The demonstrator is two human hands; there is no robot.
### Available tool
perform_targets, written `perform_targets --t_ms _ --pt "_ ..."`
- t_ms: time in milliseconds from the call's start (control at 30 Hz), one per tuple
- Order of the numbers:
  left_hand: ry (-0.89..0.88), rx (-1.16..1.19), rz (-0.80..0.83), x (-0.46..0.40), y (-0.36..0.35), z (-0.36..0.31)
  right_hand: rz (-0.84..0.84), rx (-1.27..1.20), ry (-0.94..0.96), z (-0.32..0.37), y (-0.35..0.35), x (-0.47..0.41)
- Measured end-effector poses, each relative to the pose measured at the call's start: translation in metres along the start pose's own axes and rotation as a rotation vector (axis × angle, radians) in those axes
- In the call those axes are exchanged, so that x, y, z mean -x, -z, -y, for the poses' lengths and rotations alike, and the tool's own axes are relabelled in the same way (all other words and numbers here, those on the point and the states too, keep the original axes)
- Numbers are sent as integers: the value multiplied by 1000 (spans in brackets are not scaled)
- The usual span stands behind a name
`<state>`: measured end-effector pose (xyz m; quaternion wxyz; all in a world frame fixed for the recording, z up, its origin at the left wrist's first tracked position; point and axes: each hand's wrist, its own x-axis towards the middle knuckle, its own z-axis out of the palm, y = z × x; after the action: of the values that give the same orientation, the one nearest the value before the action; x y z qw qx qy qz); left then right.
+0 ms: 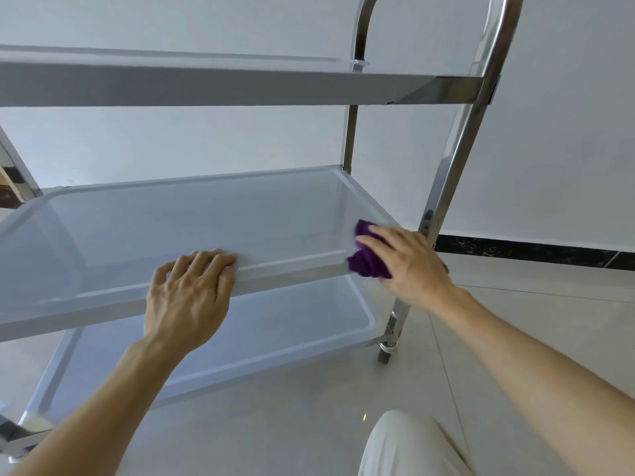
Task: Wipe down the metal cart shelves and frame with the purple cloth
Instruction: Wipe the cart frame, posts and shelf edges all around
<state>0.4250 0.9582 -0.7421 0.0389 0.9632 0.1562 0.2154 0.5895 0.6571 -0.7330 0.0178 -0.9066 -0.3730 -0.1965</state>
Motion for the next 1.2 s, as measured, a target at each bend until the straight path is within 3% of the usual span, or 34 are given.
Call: perform_targets --t_ms 167,467,667,833,967,1100,1200 --pt "14 6 -4 -5 -5 -11 -19 60 -96 12 -6 -5" --pt "36 29 21 -16 -12 -15 -48 62 44 128 -18 -49" --pt "-58 115 74 -13 -1 8 -47 16 57 105 -22 -54" --pt "-99 21 1 17 14 41 -45 -41 59 76 -24 -60" --pt "23 -61 -15 24 30 80 -17 -58 47 50 -26 -66" --pt "187 -196 168 30 39 112 -36 -42 27 32 -32 -68" --pt "209 -195 195 34 30 112 -107 -11 16 32 -41 -63"
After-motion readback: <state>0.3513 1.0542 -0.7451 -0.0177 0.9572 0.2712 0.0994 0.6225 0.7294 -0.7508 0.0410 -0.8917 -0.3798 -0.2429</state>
